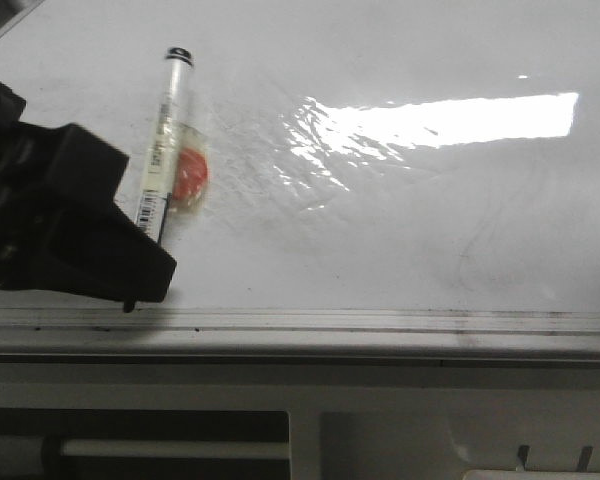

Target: Write number 8 on whiteboard

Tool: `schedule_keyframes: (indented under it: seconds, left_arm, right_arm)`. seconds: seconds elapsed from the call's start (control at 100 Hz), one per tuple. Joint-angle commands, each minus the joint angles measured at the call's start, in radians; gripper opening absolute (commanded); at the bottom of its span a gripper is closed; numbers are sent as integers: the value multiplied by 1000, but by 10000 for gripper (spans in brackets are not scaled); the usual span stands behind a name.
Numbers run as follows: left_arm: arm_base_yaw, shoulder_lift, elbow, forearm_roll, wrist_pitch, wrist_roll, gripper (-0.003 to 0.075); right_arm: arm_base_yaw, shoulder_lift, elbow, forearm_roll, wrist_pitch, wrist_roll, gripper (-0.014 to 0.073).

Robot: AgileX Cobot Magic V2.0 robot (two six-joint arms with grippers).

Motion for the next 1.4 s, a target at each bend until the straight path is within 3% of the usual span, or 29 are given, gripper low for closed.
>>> schedule_keyframes:
  seconds: [0.0,0.08,0.17,0.44,0.71,0.96,1.05,1.24,1.39]
  left_arm:
    - [0,-57,-50,3,98,148,-20]
    - [-4,-84,-65,14,172,276,-20]
    - [-22,-106,-70,44,197,389,-20]
    - [-136,-111,-72,143,195,672,-20]
    - [-195,-111,-72,143,161,684,-20]
    - [-195,-111,-72,141,161,684,-20]
    - [-195,-111,-72,139,161,684,-20]
    - [-195,-111,-72,114,161,684,-20]
    - [-195,-113,-73,87,160,675,-13]
  right_arm:
    - [59,37,-36,167,-23,-222,376]
    - [125,77,-36,260,2,-390,376]
    - [204,122,-36,278,-14,-489,376]
    - [418,274,-40,280,-177,-516,376]
    - [585,380,-40,280,-351,-516,376]
    - [632,458,-89,303,-346,-516,368]
    - [632,478,-99,324,-346,-516,291]
    - [632,497,-99,331,-284,-516,-67]
    - [632,495,-99,331,-270,-516,-63]
